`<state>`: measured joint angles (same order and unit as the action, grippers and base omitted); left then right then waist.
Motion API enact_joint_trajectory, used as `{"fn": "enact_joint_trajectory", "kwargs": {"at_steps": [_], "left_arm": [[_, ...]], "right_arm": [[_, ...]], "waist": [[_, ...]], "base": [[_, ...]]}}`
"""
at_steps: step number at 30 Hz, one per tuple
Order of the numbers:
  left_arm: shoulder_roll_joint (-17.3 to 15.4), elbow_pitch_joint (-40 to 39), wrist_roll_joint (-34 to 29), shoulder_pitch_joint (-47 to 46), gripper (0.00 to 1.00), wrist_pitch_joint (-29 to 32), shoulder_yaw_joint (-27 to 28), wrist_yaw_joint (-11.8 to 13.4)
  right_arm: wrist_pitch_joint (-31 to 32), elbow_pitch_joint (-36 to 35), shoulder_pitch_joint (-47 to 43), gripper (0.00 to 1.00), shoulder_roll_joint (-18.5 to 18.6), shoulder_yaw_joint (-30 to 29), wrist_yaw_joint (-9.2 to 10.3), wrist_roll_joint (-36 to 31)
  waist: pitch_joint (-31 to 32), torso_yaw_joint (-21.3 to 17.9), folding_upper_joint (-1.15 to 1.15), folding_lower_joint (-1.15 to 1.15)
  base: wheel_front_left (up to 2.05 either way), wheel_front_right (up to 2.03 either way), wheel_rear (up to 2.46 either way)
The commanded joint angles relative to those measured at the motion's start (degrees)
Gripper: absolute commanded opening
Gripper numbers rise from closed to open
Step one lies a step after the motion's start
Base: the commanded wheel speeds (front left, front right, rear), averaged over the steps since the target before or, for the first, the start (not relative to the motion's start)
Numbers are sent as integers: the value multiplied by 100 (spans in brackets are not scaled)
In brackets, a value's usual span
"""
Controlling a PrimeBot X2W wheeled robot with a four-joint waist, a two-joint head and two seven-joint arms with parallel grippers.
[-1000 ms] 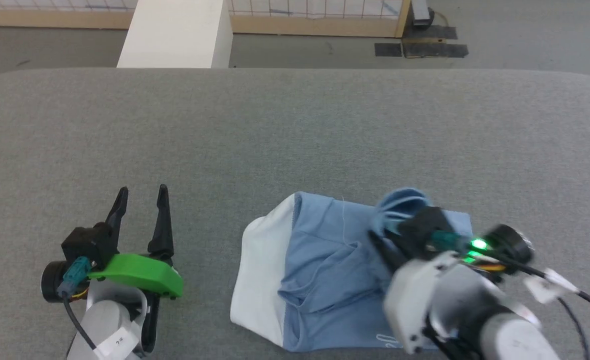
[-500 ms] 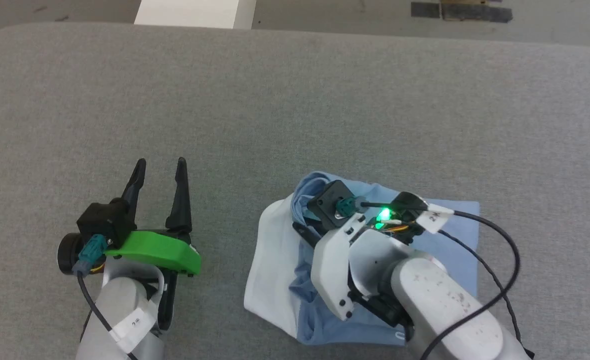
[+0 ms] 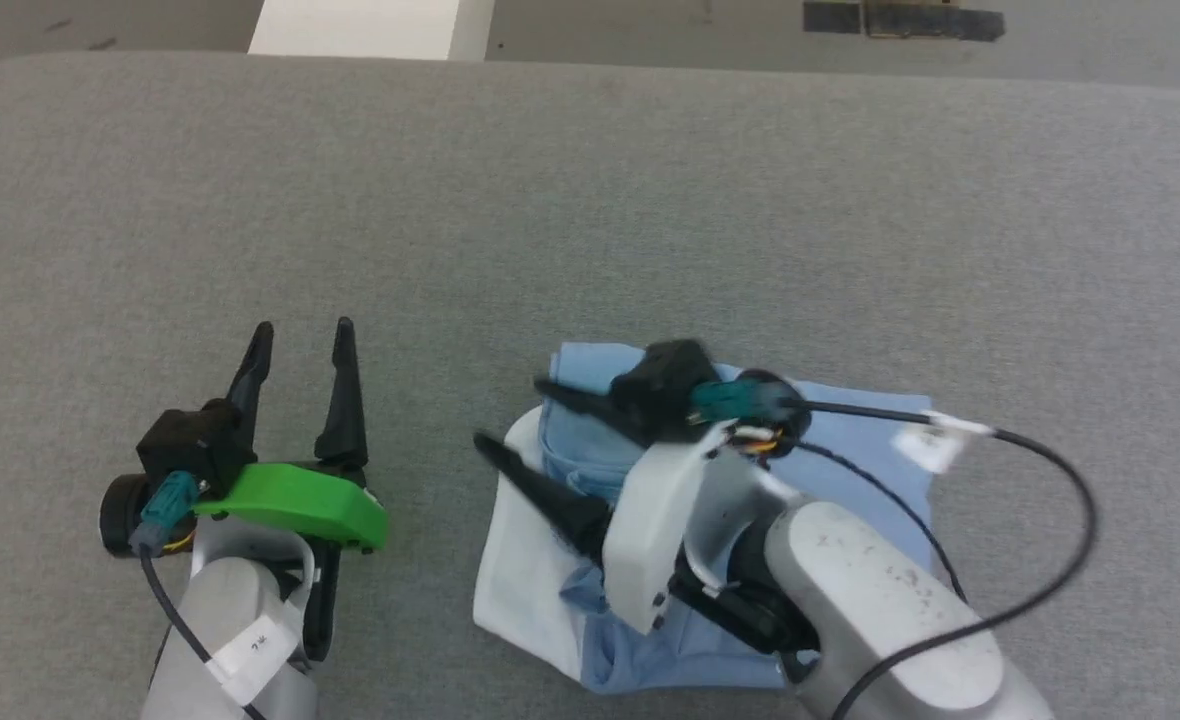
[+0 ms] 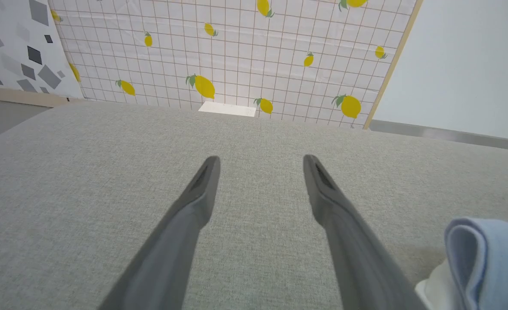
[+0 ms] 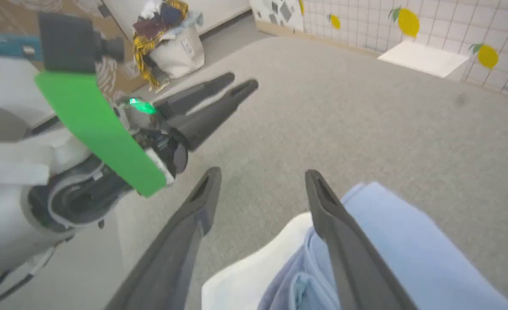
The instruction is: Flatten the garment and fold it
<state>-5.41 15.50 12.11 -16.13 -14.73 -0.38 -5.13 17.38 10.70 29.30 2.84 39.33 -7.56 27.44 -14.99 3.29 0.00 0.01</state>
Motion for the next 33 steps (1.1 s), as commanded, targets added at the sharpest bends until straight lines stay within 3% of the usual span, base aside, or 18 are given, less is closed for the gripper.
{"fn": "enact_joint_trajectory", "kwargs": {"at_steps": [1,6,10,18,24,33], "left_arm": [[-38,-10,-35,47,100,-27,61,-45],[-105,-30,-26,204,100,-27,196,-57],[-109,-71,-30,293,100,-27,249,-60],[-106,-132,-74,356,100,-27,227,-89],[-84,-121,-80,342,100,-27,199,-103],[-42,-80,-80,356,100,-27,169,-124]], "right_arm": [[-302,-222,-124,100,4,-162,8,79],[-1456,-1074,-890,100,4,-1355,8,238],[-1979,-1418,-1662,100,4,-2421,8,322],[-1971,-1135,-2629,100,4,-3666,8,642],[-1333,-446,-2827,100,4,-3753,8,887],[-297,411,-2691,100,4,-3412,8,1645]], "waist": [[181,-198,0,-1],[414,-418,0,-1],[517,-527,0,-1],[571,-596,0,-1],[520,-548,0,-1],[502,-411,0,-1]], "base": [[0,0,0],[0,0,0],[0,0,0],[0,0,0],[0,0,0],[0,0,0]]}}
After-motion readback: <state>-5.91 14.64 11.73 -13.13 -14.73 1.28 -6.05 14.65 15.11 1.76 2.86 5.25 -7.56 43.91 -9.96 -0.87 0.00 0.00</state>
